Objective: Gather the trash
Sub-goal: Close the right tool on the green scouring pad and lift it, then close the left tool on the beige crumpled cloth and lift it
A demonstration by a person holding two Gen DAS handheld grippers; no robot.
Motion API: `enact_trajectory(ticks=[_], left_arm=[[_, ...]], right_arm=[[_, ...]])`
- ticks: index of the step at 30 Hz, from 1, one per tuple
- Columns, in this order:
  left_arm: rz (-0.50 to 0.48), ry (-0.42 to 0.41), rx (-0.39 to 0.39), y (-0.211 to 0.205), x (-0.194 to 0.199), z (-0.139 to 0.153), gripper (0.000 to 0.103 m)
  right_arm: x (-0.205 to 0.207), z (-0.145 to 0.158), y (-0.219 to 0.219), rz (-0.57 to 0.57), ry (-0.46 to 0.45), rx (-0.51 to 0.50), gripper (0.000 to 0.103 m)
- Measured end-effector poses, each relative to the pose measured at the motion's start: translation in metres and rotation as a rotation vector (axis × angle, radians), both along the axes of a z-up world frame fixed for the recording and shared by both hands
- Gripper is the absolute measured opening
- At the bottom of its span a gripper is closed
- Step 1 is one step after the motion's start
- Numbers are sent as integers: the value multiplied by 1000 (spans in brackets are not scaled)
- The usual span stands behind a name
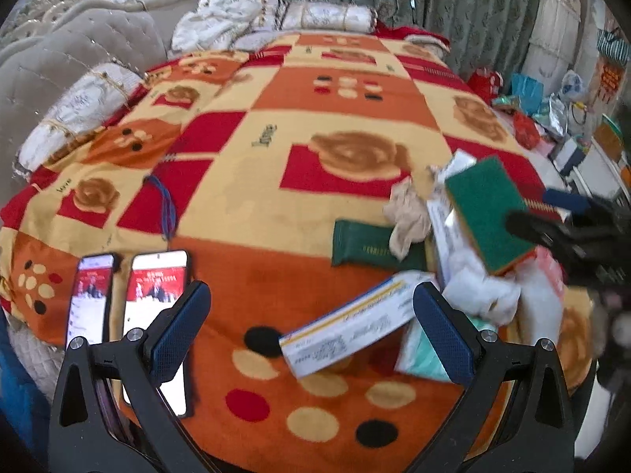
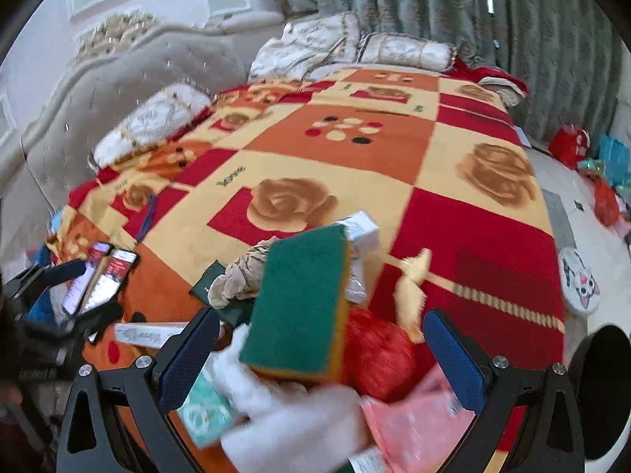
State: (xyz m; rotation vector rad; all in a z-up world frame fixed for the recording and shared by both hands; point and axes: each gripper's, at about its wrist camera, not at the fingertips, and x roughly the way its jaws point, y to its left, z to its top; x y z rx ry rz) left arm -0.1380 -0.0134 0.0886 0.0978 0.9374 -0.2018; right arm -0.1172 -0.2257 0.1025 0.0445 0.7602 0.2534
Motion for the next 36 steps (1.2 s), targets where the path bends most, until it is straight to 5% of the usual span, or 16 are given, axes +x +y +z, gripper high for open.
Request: enact_trajectory(ticks=[5,6,7,15,21,25,36], left_arm=[[-25,14,11,-2,2,-11,102],[-26,21,-1,-4,4,-12,102],[-27,25,-13,-5,6,-12,102],[-57,41,-76,-41,46,-11,102],[-78,141,-54,-79,91,-38,67],[-92,197,-61,-89,98,-50,25],[-183,100,-156,-119,60,27,20]], right_arm=[[29,-19,24,24,54,-86,96],[32,-22,25,36,58,-88,68],[33,-25,22,43,72,-70,54],[14,3,-23,37,10,134,53],[-8,24,-55,5,-45,190,53],[-22,25,-79,-31,-54,193,53],[-63,13,-176,-170,-73,217,53]])
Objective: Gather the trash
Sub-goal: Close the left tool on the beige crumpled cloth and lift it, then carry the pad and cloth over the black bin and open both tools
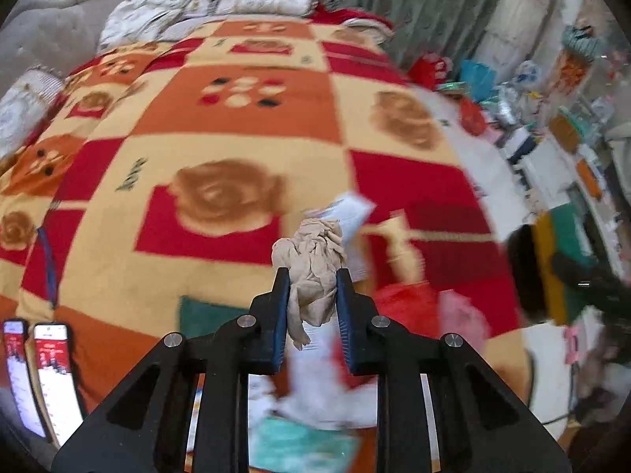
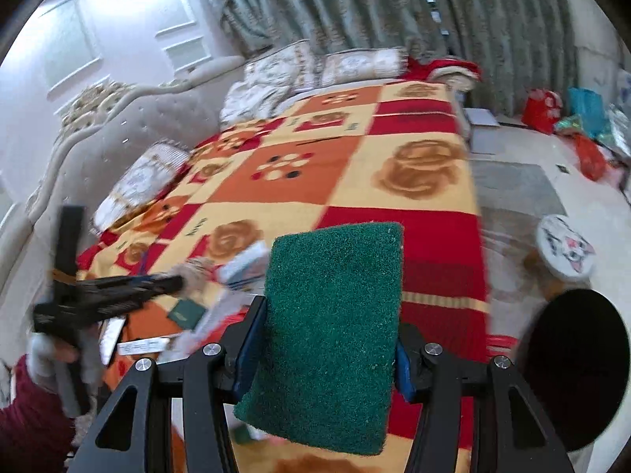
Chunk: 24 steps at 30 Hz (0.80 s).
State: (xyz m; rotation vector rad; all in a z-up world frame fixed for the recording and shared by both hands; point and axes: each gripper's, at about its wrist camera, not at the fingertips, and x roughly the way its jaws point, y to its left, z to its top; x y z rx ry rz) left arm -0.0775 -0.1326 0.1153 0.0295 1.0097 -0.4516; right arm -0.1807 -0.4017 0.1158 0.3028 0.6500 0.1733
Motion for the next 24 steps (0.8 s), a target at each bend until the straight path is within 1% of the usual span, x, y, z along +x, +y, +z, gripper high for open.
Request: enact_trajectory(ticks=[4,11,13,16,18,21,24], left_arm=[[-94,16,-54,-44,-11,15,20],[-255,45,-91,-145,-36,26,20],[-290,53,-95,-174,-43,25,20],[-337,97,-117,-215,-50,17,20],[-358,108,-118,-240,-55,12,20],[-377,139,-136,-271,-58,1,20],[-394,158,-174,-293,-58,-12,22]], right_arm=[[-14,-12,-42,-101,23,7,53],[-44,-36,-126,-263,66,64,53],[-49,-45,-148,-299,87,75,53],[-54,-56,-170,-328,107,82,53],[-57,-64,-184,-347,116,91,53],[-62,-71,-201,-381,120,106,56],[-68,-75,-217,-418,120,134,59]])
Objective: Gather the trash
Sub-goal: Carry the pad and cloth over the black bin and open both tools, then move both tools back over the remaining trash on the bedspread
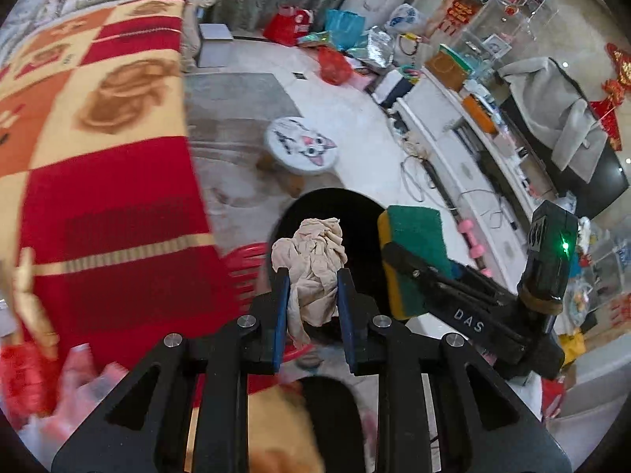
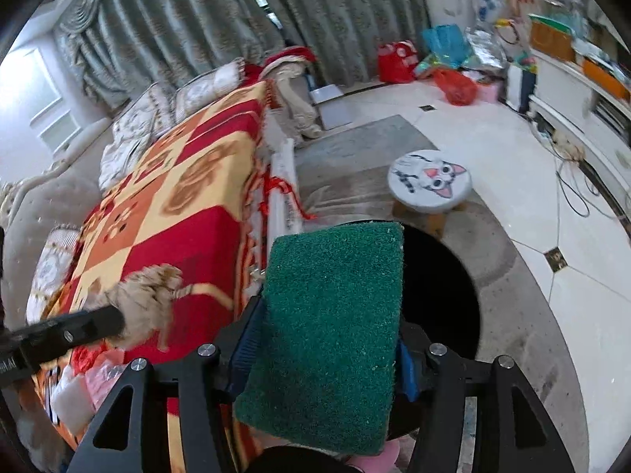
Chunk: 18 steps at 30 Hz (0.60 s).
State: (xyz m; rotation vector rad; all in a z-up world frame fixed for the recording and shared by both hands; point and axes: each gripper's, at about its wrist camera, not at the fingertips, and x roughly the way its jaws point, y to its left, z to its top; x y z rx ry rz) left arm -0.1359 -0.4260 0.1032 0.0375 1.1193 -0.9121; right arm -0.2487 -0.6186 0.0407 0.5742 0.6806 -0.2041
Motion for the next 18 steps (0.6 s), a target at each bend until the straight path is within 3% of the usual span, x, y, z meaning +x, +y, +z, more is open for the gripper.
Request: enact_trajectory(ticks=[2,3,4,11,18], left_arm=[[-10,10,-21,-9,1,-5,34],[-10,29,-28,-12,3,-8,46],[-5,50,-36,-13,4,-10,51],[26,4,14,3,-3,-1,51],[114,-138,111,41,-13,5,51]], right_arm=[[-1,0,-5,-23,-9,15,70],[-4,2,-7,-32,-18,17,77],[-5,2,-7,-32,-26,16,79],[-3,3,8,0,-23,-16,80],[-4,7,43,45,-50,-55,80]])
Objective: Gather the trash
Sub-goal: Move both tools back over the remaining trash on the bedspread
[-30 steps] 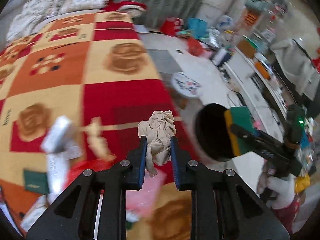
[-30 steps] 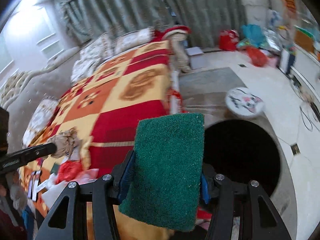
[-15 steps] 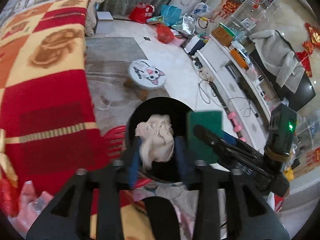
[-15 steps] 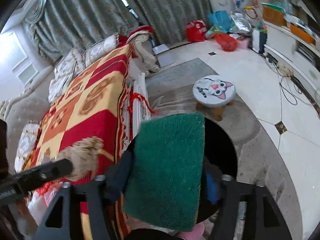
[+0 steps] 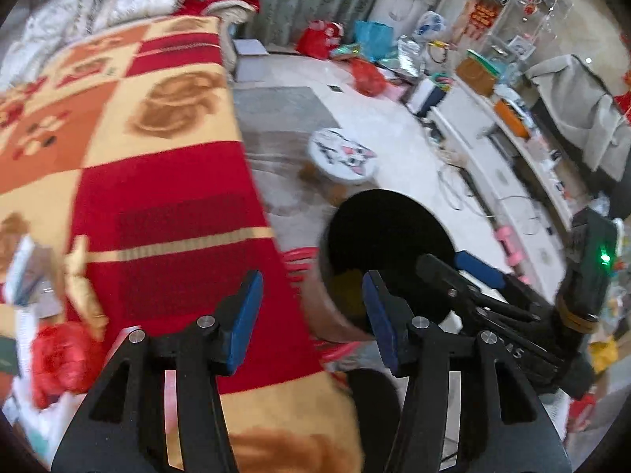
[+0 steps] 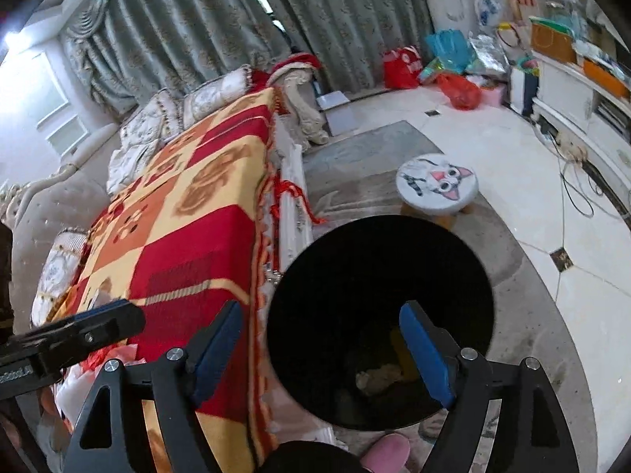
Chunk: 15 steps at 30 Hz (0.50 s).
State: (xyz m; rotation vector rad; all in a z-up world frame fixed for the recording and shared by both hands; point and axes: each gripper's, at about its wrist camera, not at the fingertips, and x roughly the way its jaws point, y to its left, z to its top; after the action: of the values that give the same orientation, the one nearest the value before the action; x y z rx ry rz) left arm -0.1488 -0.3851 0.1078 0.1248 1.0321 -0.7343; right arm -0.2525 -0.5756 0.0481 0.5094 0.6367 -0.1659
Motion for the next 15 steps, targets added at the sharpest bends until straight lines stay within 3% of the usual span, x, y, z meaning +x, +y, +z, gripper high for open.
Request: enact_trajectory(ticks=[5,15], left_arm=[[38,-53,26,28,-5,1,51],[105,-120,43,84,-4,8,51]], right_arm=[[1,10,32,37,-21,-59,80],[13,29,83,128,-33,-76,80]])
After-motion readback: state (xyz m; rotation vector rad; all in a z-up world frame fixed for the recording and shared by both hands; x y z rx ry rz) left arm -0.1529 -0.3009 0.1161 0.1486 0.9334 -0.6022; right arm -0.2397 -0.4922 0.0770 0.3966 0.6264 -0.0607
